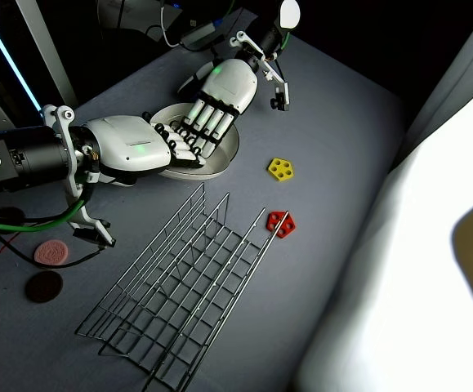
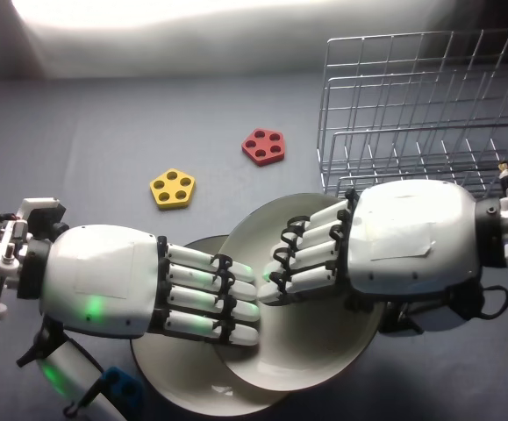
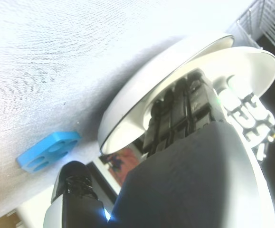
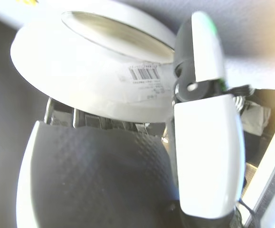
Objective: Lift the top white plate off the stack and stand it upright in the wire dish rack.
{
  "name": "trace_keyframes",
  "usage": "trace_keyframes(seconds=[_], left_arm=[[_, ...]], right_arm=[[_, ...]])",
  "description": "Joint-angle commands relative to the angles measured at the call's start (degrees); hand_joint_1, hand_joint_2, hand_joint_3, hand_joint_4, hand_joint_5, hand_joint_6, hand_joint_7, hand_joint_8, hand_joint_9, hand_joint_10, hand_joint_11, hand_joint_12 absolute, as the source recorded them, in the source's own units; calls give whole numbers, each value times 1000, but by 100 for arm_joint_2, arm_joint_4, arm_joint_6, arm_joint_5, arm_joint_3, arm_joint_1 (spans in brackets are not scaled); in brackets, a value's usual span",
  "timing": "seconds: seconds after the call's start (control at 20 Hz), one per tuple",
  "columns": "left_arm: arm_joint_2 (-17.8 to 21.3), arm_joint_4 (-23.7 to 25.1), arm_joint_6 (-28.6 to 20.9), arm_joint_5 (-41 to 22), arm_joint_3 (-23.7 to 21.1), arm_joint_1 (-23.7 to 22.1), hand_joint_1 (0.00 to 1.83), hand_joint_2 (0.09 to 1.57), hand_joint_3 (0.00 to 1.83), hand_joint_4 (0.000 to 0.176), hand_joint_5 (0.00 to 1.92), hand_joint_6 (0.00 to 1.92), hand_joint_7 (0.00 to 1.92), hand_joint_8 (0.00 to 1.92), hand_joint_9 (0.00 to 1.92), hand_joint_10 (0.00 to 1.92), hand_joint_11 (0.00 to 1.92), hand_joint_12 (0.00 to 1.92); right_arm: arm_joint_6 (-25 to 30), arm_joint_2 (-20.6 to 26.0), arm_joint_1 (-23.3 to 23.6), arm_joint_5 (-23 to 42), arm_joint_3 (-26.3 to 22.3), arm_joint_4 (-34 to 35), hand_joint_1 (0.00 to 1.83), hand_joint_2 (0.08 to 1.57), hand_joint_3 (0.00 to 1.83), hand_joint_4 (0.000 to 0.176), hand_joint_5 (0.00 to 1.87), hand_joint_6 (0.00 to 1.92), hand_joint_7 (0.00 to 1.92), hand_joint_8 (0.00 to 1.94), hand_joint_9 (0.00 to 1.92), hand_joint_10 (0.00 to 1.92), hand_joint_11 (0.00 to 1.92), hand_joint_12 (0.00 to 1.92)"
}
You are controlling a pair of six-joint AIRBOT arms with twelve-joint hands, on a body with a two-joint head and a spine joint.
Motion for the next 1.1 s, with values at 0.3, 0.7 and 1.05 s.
trace_keyframes(seconds=[0.3,0.7,1.05], left_arm=[[-48,-78,-18,111,35,-12,18,1024,0,0,98,11,118,16,96,12,120,9],[9,-320,-30,28,58,-13,49,1028,1,0,96,0,118,1,109,3,118,8],[174,-700,-69,-123,136,-75,34,1032,2,0,126,8,154,7,137,6,139,16]], right_arm=[[-29,-52,89,398,-24,431,1329,1036,6,0,619,11,602,6,627,2,679,108],[-493,-53,117,413,-161,791,1391,1090,1,0,854,3,868,3,937,4,994,81],[-491,30,304,442,-441,1012,1491,1070,3,0,895,1057,993,713,1042,844,1053,1274]])
